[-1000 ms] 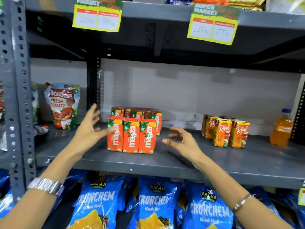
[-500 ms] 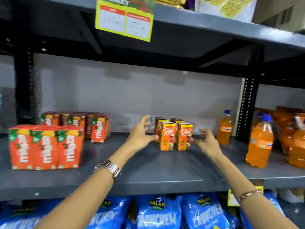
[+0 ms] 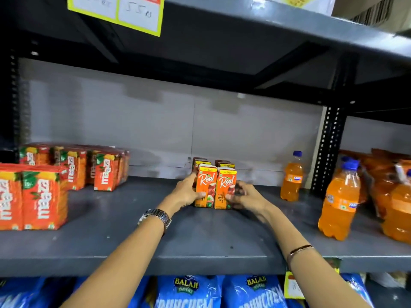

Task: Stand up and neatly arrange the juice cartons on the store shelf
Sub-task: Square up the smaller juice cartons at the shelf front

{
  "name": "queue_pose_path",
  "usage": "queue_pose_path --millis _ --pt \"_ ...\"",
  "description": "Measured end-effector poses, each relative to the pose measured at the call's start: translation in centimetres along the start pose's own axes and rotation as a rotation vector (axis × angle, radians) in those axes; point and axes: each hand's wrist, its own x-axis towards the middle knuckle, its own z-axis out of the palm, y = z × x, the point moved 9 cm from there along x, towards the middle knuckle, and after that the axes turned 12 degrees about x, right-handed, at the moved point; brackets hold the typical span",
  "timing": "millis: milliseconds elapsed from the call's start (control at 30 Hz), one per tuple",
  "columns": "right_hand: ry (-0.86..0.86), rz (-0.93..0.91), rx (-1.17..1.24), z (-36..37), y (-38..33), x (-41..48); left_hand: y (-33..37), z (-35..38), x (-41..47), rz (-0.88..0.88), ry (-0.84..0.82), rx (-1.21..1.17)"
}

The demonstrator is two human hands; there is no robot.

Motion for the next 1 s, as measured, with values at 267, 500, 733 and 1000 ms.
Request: queue_pose_path --millis 267,500,733,1000 --pt "0.000 -0.065 -0.026 0.2 -0.8 -2.0 0.2 -0.1 -1.7 0.014 -0.042 -0.046" --pt "0.002 -0.117 -0.032 0.1 -1.5 -5.7 0.6 -0.2 -4.5 0.036 -0.085 -0.054" --pt "-0.032 -0.133 -0.024 0.4 -2.2 -9.0 1.3 -0.1 -7.2 0.077 -0.118 -0.045" --pt "-0.035 -0.149 -0.014 0.8 -2.6 -10.7 2.0 -0.3 -9.0 0.129 -0.110 -0.025"
